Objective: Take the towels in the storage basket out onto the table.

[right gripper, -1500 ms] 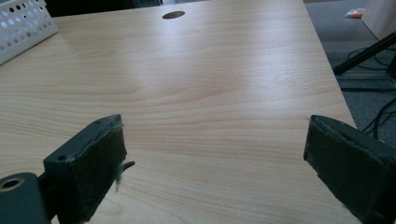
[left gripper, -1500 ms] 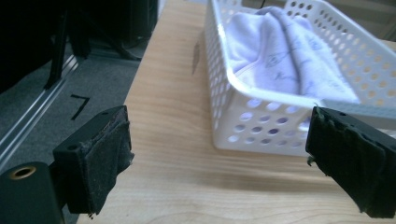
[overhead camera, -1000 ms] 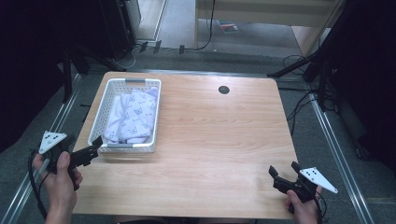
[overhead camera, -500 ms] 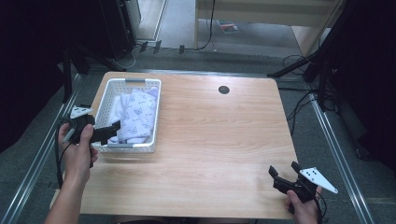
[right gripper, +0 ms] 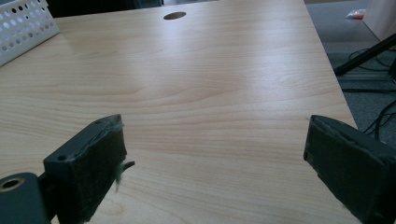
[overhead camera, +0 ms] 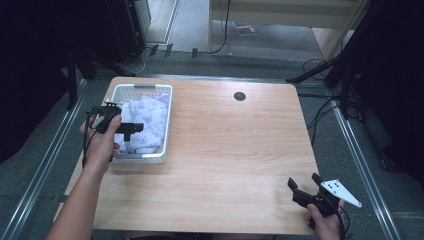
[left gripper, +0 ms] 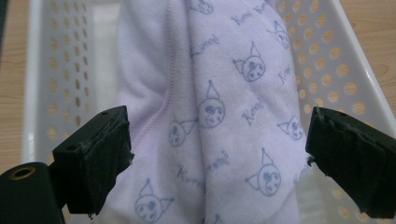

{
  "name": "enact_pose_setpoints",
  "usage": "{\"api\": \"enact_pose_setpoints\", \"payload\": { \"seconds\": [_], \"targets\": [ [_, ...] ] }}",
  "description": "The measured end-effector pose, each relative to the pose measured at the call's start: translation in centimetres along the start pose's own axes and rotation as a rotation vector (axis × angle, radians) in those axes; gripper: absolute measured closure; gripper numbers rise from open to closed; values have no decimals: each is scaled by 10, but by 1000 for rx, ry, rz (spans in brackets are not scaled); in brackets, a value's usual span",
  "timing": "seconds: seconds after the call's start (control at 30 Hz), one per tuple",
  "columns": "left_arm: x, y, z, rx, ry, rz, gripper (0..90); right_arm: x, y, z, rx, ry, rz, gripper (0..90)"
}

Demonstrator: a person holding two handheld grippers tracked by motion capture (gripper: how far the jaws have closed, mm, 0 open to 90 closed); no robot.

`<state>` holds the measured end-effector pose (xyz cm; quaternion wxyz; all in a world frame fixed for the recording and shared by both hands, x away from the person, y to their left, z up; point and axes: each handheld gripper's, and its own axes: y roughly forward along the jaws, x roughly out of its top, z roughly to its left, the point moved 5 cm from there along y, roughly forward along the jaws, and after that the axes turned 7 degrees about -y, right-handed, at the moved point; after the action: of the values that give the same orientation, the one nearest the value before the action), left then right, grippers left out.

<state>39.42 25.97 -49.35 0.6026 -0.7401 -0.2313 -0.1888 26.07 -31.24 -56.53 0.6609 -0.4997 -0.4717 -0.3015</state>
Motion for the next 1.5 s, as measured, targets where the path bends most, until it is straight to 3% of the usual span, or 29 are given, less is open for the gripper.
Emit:
{"api": "enact_pose_setpoints", "payload": {
  "seconds": [0.13, 0.2, 0.27, 0.3, 0.53, 0.67, 0.77, 0.87, 1.07, 1.27, 1.4, 1.5],
  "targets": [
    [4, 15, -4, 14, 4, 49, 74, 0, 0, 0, -1, -1, 1, 58],
    [7, 24, -4, 43, 12, 81, 69, 0, 0, 0, -1, -1, 1, 58],
    [9, 32, -7, 35, 1, 102, 67, 0, 0, 0, -1, 1, 1, 58],
    [11, 40, -7, 51, 10, 135, 67, 0, 0, 0, -2, -1, 1, 58],
    [13, 59, -7, 91, 6, 193, 68, 0, 0, 0, 0, 0, -2, 58],
    [12, 71, -11, 59, -20, 232, 67, 0, 0, 0, 1, -3, -3, 58],
    [10, 77, -13, 71, 1, 258, 67, 0, 0, 0, 1, -3, -2, 58],
    [3, 90, -15, 74, 36, 329, 0, 0, 0, 0, 0, -5, -1, 58],
    [3, 93, -16, 100, 42, 356, 0, 0, 0, 1, -1, -5, -2, 58],
    [2, 94, -18, 126, 41, 351, 9, 0, 0, 1, 0, -5, -3, 58],
    [2, 91, -19, 120, 65, 347, 66, 0, -1, 1, 0, -5, -3, 59],
    [4, 86, -18, 111, 72, 331, 225, 0, -1, 1, 0, -5, -2, 59]
  ]
}}
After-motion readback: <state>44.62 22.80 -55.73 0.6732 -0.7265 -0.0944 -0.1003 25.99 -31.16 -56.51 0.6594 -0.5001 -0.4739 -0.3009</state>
